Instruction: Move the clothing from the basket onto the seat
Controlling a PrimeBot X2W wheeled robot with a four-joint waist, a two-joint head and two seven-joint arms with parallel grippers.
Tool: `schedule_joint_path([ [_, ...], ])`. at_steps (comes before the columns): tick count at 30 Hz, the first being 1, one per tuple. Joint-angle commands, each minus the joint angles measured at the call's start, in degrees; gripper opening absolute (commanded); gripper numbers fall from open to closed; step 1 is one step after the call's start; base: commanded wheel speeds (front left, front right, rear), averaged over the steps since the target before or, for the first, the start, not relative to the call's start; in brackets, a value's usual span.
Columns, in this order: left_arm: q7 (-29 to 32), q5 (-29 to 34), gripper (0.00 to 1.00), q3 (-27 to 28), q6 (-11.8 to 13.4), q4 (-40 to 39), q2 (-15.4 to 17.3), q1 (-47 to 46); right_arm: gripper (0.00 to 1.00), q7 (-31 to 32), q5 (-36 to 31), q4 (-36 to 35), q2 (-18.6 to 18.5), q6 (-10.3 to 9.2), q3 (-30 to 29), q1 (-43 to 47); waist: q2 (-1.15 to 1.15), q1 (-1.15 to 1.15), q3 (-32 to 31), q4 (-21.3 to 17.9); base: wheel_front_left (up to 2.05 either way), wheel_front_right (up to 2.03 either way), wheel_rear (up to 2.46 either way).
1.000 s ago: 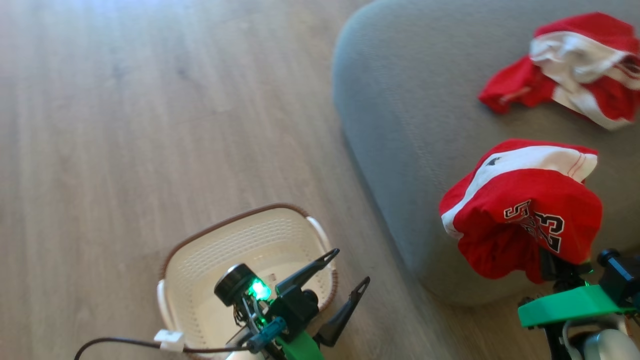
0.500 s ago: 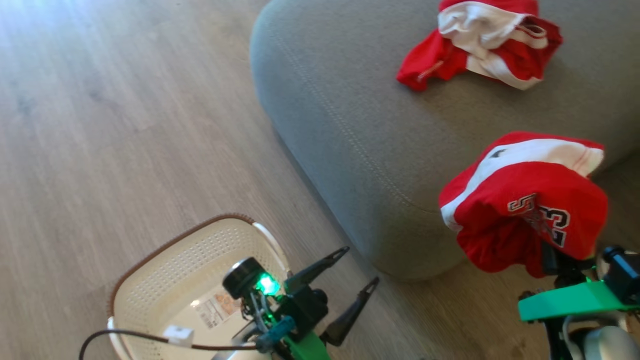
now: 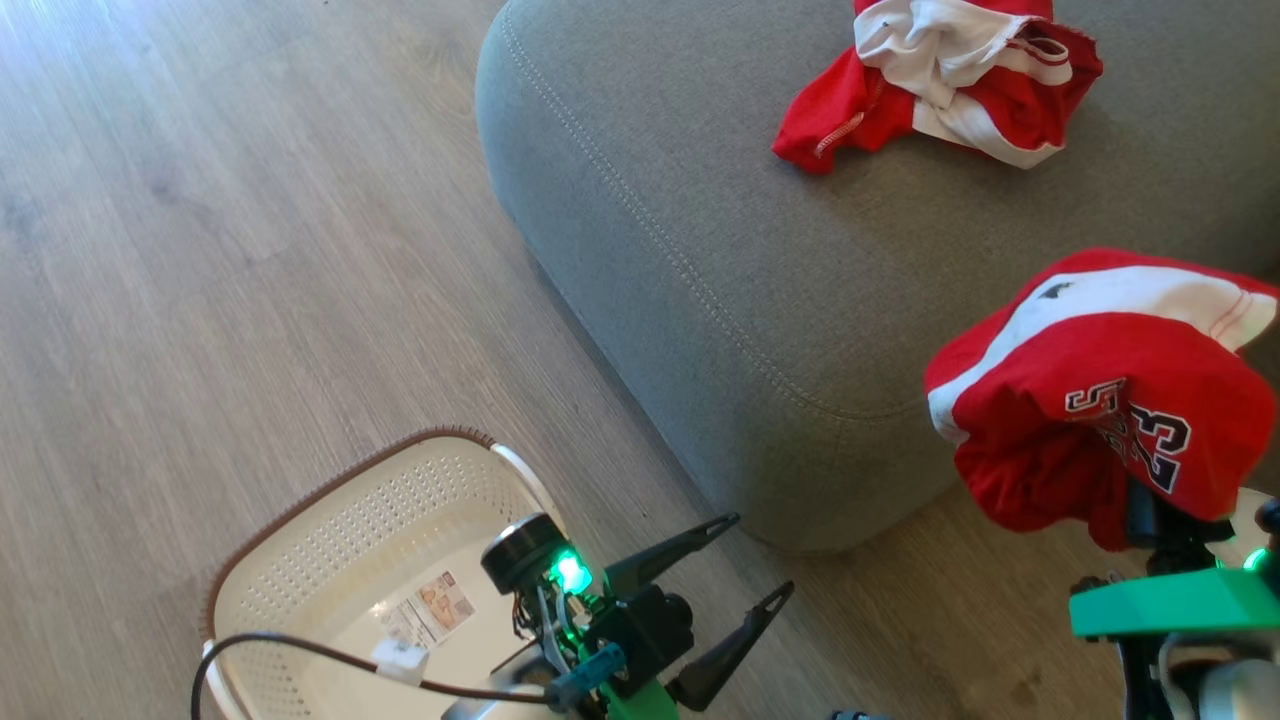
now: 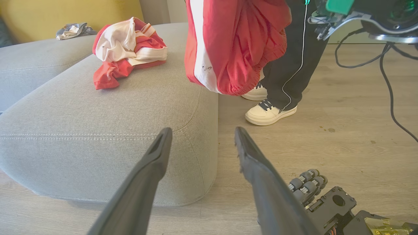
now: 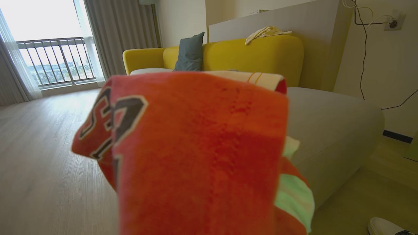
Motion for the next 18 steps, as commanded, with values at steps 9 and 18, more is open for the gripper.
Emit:
schedule_joint_path([
  [9,-0.3,-0.2,1.0,2.6,-0.1,-2.0,0.0,-0.7,0.0,-0.5,-0.3,-1.7,-1.0,-0.01,0.8,-2.0,0.0,0.0,-0.2,0.4,0.0,0.0,0.0],
  [18,-0.3,1.0,1.0,4.3,-0.1,-2.7,1.9,0.1,0.0,-0.5,-1.3,-3.6,-2.4,-0.01,-0.4,-9.9,0.0,0.0,3.5,0.0,0.0,0.0,0.0],
])
